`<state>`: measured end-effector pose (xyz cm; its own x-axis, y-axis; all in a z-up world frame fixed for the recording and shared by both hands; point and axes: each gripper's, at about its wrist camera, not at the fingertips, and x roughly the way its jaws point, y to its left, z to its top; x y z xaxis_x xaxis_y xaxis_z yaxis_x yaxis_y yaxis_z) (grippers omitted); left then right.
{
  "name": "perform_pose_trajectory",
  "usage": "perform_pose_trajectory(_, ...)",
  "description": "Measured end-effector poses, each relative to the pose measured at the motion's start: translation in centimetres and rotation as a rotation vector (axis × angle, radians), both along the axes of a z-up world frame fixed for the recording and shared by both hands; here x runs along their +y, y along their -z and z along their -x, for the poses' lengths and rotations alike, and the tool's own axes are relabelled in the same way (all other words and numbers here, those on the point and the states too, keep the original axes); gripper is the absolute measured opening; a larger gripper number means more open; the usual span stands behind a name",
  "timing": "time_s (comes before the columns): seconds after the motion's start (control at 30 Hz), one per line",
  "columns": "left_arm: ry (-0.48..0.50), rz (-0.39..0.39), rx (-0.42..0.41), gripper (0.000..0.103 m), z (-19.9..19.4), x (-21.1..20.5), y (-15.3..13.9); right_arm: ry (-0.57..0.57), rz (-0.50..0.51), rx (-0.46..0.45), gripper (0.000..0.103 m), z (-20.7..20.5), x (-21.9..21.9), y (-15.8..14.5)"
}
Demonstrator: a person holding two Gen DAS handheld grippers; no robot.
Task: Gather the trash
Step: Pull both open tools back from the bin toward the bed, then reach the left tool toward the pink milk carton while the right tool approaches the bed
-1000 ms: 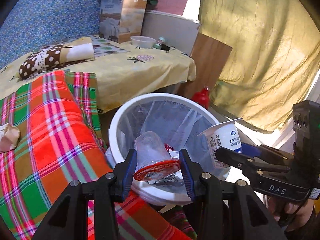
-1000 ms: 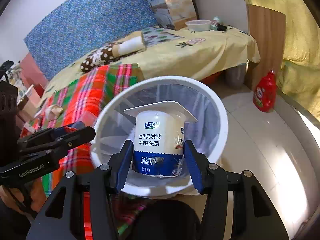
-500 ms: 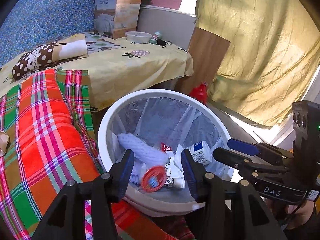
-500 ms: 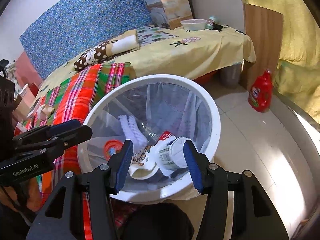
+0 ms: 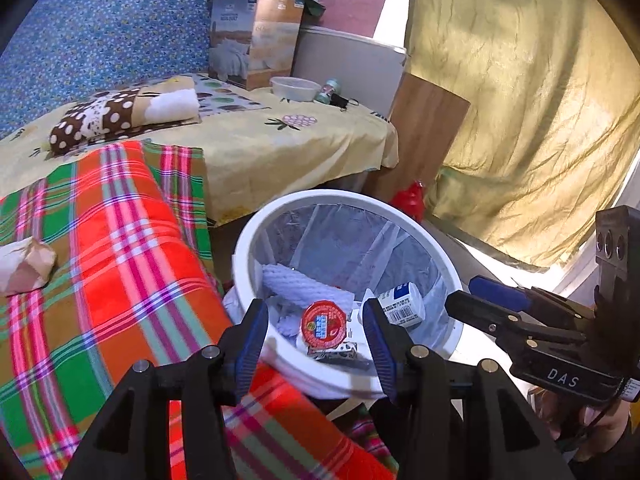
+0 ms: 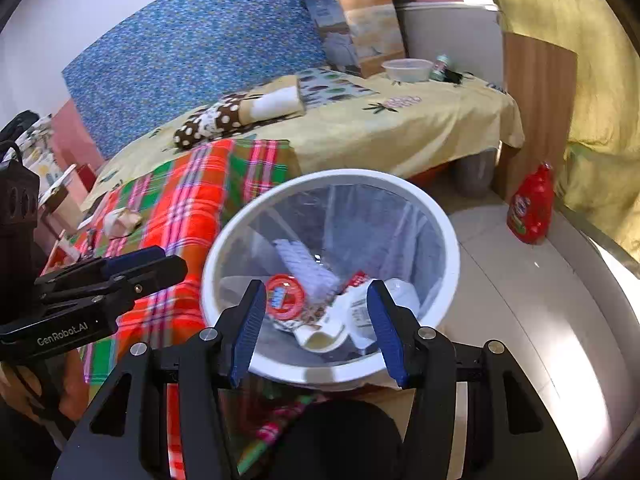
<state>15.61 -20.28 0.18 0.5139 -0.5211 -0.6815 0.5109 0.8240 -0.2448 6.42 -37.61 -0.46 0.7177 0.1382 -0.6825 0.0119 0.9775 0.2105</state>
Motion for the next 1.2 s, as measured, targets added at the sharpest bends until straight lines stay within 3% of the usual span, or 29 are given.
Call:
perform_pose_trajectory(0.63,-0.136,0.01,-0.046,0.049,4.5,7.7,-1.8,-0.167,0.0,-0.052,0.054,1.0,5.7,-1.4)
perform_pose_trajectory(1.2,-0.391,-0.022,-0.063,0.049,5.5,19.3,-1.7,-0.382,-0.004,-0.059,0.054,-0.8,13.4,-2.1)
